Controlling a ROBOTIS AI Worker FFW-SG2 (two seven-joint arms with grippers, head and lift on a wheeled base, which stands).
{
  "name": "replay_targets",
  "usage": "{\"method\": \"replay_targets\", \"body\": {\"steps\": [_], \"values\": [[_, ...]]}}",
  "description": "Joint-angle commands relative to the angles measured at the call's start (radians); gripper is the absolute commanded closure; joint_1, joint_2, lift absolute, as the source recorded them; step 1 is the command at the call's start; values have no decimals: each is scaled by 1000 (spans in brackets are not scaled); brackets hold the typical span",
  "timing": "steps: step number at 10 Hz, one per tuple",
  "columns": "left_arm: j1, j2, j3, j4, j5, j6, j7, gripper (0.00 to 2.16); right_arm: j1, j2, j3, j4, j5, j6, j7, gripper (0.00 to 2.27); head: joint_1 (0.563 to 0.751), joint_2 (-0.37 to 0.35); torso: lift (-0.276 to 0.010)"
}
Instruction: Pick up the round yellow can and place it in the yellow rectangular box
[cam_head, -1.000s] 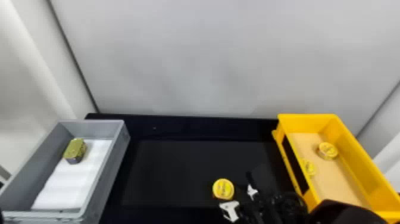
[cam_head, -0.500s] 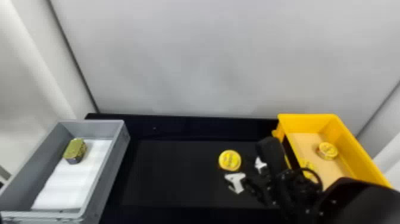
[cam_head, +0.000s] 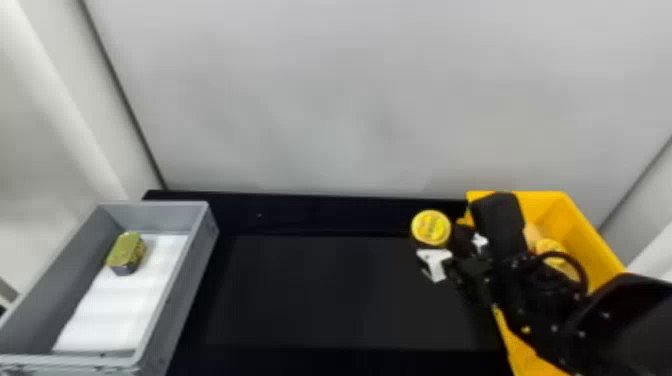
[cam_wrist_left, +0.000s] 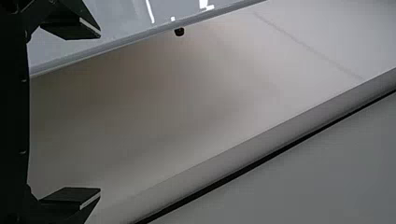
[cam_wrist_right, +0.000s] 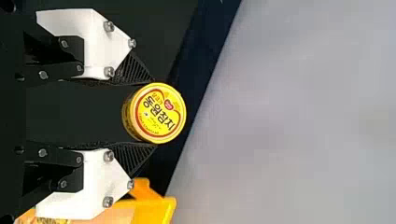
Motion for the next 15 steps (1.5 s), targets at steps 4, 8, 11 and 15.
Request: {"method": "replay_targets", "body": {"steps": [4, 8, 11, 15], "values": [[6, -3, 12, -5, 0, -1, 2, 93, 28, -4, -145, -7, 75, 36, -35, 710, 694, 14, -56], [15, -3, 29, -14, 0, 0, 2, 93, 88, -3, -296, 21, 144, 18, -28, 710, 694, 14, -56], [21, -3, 41, -22, 0, -1, 2, 93, 119, 8, -350, 61, 156, -11, -29, 713, 694, 14, -56], [29, -3, 48, -28, 0, 0, 2, 93, 157, 25, -425, 85, 168, -37, -29, 713, 694, 14, -56]]}}
